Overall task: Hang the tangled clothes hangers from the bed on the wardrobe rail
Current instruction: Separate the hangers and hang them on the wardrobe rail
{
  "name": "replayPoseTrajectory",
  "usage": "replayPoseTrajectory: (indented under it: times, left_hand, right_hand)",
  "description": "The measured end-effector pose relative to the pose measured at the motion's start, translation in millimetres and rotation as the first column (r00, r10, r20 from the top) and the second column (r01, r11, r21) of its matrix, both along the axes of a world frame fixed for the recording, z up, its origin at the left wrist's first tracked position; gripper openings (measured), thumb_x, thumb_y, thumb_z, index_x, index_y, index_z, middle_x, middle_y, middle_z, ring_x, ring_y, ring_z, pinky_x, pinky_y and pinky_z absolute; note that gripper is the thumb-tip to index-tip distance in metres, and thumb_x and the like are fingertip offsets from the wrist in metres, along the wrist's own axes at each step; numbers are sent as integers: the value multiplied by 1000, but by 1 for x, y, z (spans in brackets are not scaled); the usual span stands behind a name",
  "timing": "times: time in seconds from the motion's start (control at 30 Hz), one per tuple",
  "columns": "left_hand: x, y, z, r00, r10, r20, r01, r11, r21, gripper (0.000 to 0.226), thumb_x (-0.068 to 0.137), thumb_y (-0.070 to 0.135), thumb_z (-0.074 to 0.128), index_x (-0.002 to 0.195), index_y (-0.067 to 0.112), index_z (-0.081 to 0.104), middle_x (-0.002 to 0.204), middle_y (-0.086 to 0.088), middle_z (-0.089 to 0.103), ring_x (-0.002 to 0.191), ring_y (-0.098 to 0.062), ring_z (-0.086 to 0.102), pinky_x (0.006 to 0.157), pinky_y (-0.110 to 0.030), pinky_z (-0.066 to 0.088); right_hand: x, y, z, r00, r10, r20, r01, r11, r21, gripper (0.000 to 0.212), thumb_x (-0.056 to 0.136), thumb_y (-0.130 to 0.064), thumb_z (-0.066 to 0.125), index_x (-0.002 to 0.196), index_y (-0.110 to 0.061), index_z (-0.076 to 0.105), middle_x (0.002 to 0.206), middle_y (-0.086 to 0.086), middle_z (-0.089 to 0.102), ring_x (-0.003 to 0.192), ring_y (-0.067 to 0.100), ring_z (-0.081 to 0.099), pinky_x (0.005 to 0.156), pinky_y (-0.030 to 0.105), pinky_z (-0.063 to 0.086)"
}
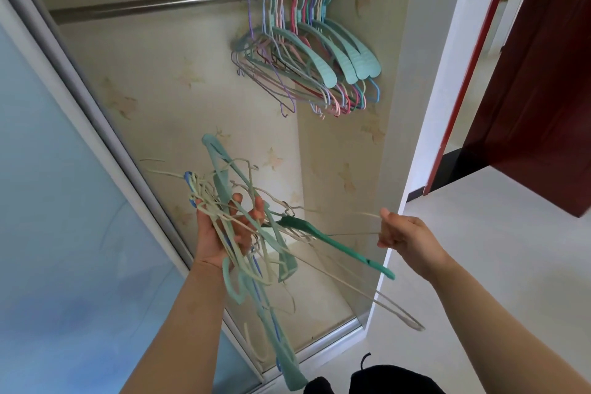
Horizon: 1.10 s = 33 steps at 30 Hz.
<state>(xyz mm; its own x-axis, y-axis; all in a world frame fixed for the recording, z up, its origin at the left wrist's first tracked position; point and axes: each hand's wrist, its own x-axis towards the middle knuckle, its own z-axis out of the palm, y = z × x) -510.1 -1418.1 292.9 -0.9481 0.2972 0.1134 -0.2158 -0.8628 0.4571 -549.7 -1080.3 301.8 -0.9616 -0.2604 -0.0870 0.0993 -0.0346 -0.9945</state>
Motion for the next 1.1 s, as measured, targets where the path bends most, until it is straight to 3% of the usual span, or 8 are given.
replayPoseTrajectory:
  times: [0.1,0.2,0.37,0.47,0.6,0.73,1.0,1.1]
  left_hand:
    - [-2,0,-2,997,66,47,-64,997,-37,63,76,62,66,107,8,70,122,-14,63,112,-26,60,76,-34,59]
    - [1,9,5,991,111,77,-113,993,23,53,64,46,83,95,3,73,107,-20,69,109,-37,62,84,-45,57]
    - [-5,4,8,993,86,75,-88,996,20,55,63,45,85,100,7,69,121,-15,58,112,-36,59,84,-48,56]
    - [-6,2,9,1000,-4,-2,4,997,74,59,76,55,70,108,5,66,127,-20,54,118,-36,54,96,-48,50]
    - [-5,14,18,997,41,60,-45,996,76,57,61,50,85,94,6,69,114,-16,60,107,-33,62,80,-47,58]
    - [-6,28,19,967,170,190,-181,983,41,63,44,40,95,90,8,66,96,-7,67,107,-37,63,71,-47,60]
    - [-14,17,18,968,171,185,-190,977,95,59,53,51,88,90,11,64,131,5,39,108,-33,63,70,-43,60]
    - [-14,15,20,974,156,163,-172,981,87,60,49,49,91,88,9,68,118,3,54,107,-30,64,73,-42,60]
  right_hand:
    - [1,1,6,999,38,-30,-38,999,13,55,78,-49,61,49,-13,31,56,4,26,54,16,34,66,25,48]
    - [2,-2,8,999,18,-43,-20,1000,-23,57,83,-41,66,51,-12,29,57,6,25,55,17,32,65,26,46]
    - [0,6,7,1000,-2,-16,-1,990,-138,55,82,-34,68,50,-18,26,56,2,20,53,19,25,66,32,36]
    - [0,13,4,1000,14,-18,-16,991,-135,62,66,-51,78,48,-19,28,57,1,21,54,19,26,64,31,39]
    - [5,6,5,998,36,-43,-40,995,-86,67,57,-63,78,47,-15,33,55,4,25,54,19,32,68,34,42]
    - [10,-8,8,994,29,-102,-36,997,-68,55,67,-51,70,44,-15,37,52,3,30,53,16,37,70,32,45]
    - [3,13,6,994,-13,-112,19,999,48,52,81,-45,66,40,-19,44,51,2,38,59,20,45,79,37,46]
    - [1,21,0,997,-26,-67,26,1000,7,58,68,-58,74,43,-17,41,52,2,33,59,22,39,74,36,44]
